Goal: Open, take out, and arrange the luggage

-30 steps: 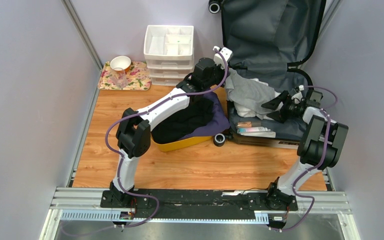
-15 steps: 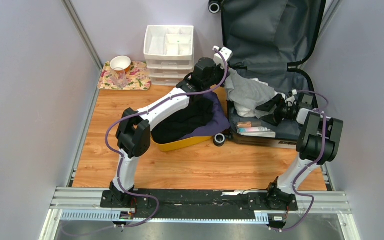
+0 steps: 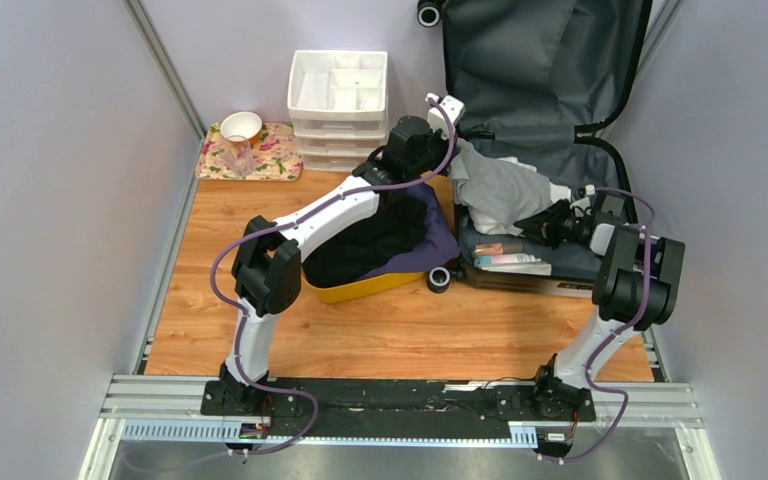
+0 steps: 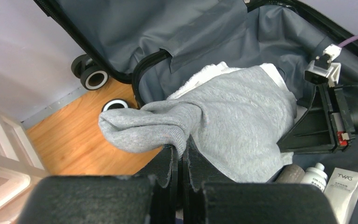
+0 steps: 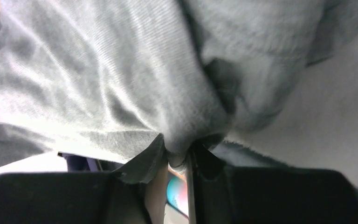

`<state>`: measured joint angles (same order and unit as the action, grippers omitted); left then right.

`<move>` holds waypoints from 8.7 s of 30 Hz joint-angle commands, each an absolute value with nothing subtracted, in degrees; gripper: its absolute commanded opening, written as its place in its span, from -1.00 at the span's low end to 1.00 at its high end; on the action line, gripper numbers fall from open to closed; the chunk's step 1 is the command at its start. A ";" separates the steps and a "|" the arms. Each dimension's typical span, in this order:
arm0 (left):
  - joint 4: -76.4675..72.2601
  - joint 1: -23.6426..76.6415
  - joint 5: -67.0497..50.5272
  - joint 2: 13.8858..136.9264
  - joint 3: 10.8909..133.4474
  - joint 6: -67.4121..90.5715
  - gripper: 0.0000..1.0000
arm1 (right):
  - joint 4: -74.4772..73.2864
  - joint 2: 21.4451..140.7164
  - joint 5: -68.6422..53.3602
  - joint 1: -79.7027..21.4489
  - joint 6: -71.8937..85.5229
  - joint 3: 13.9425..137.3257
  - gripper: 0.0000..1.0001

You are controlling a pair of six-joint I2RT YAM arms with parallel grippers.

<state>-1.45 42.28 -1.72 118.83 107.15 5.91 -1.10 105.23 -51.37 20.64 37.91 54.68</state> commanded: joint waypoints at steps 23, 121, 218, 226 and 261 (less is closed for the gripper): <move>-7.03 41.75 -7.74 108.55 107.58 0.97 -1.00 | -20.04 88.24 -56.25 25.40 30.58 78.66 -1.00; 10.11 38.23 -14.78 120.66 113.64 19.41 0.71 | -44.49 110.49 -50.97 5.45 11.77 99.84 -1.00; 13.09 29.44 -19.42 114.00 107.23 17.94 0.77 | -53.09 121.29 -44.74 15.29 6.95 102.83 -1.00; 18.99 29.97 -19.33 113.03 104.68 18.62 0.78 | -55.28 120.06 -46.49 15.47 6.15 103.18 -1.00; 20.22 32.17 -20.39 124.01 112.85 20.31 0.26 | -59.76 115.14 -49.04 15.47 4.13 107.84 -1.00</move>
<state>19.00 31.86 -20.69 123.17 111.07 21.96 -58.87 118.85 -46.39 15.62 5.23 104.99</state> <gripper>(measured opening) 0.698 0.057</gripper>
